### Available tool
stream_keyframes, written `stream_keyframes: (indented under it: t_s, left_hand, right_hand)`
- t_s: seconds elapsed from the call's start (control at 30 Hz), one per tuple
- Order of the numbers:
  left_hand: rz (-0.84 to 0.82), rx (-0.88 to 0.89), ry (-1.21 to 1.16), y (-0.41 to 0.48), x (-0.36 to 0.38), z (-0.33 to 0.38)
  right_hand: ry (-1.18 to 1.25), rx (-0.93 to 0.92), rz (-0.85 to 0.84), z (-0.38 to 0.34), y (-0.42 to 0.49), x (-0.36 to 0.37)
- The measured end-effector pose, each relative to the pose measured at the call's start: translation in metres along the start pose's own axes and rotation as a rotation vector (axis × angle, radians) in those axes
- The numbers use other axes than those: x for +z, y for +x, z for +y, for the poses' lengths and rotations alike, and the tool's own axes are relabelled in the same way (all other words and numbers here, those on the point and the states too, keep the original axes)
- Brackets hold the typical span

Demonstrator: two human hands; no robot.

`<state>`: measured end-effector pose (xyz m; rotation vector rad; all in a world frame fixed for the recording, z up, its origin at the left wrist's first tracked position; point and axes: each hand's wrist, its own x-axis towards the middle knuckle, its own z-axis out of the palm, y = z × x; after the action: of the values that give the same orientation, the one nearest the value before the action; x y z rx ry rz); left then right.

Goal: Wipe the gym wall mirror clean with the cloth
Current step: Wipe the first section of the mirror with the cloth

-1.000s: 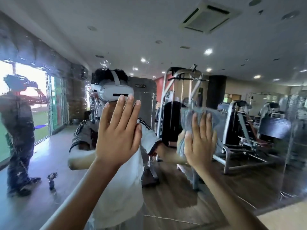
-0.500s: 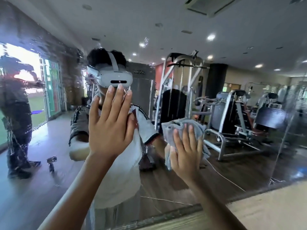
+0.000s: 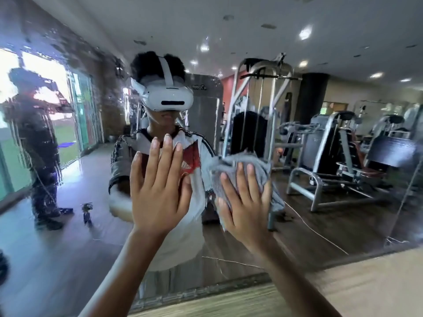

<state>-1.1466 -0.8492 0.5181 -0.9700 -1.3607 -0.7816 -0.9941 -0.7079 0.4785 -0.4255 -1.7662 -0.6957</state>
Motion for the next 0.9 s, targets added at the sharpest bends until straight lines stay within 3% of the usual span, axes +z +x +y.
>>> stream_keyframes:
  t_s: [0.1, 0.23, 0.3, 0.5, 0.63, 0.77, 0.9]
  left_hand:
    - [-0.016, 0.001, 0.007, -0.001, -0.001, 0.001]
    - [-0.009, -0.019, 0.028, 0.001, 0.001, 0.005]
    - [-0.01, -0.027, 0.029, 0.0, 0.001, 0.006]
    - [-0.012, -0.018, 0.029, -0.005, -0.001, 0.005]
    - [-0.037, -0.032, 0.044, -0.044, -0.003, 0.006]
    - [-0.06, -0.016, 0.038, -0.067, -0.005, 0.004]
    - [-0.062, -0.018, 0.039, -0.067, -0.004, 0.005]
  right_hand:
    - [-0.036, 0.018, -0.034, 0.036, -0.043, -0.001]
    - [0.001, 0.417, 0.003, 0.062, 0.011, -0.006]
    - [0.04, 0.492, 0.05, 0.047, 0.043, -0.008]
    - [0.063, 0.134, 0.05, -0.015, 0.022, 0.0]
    - [0.024, -0.068, -0.028, 0.0, -0.052, 0.009]
    - [-0.011, 0.103, 0.023, 0.063, -0.058, 0.005]
    - [0.013, 0.251, 0.068, 0.053, -0.01, 0.002]
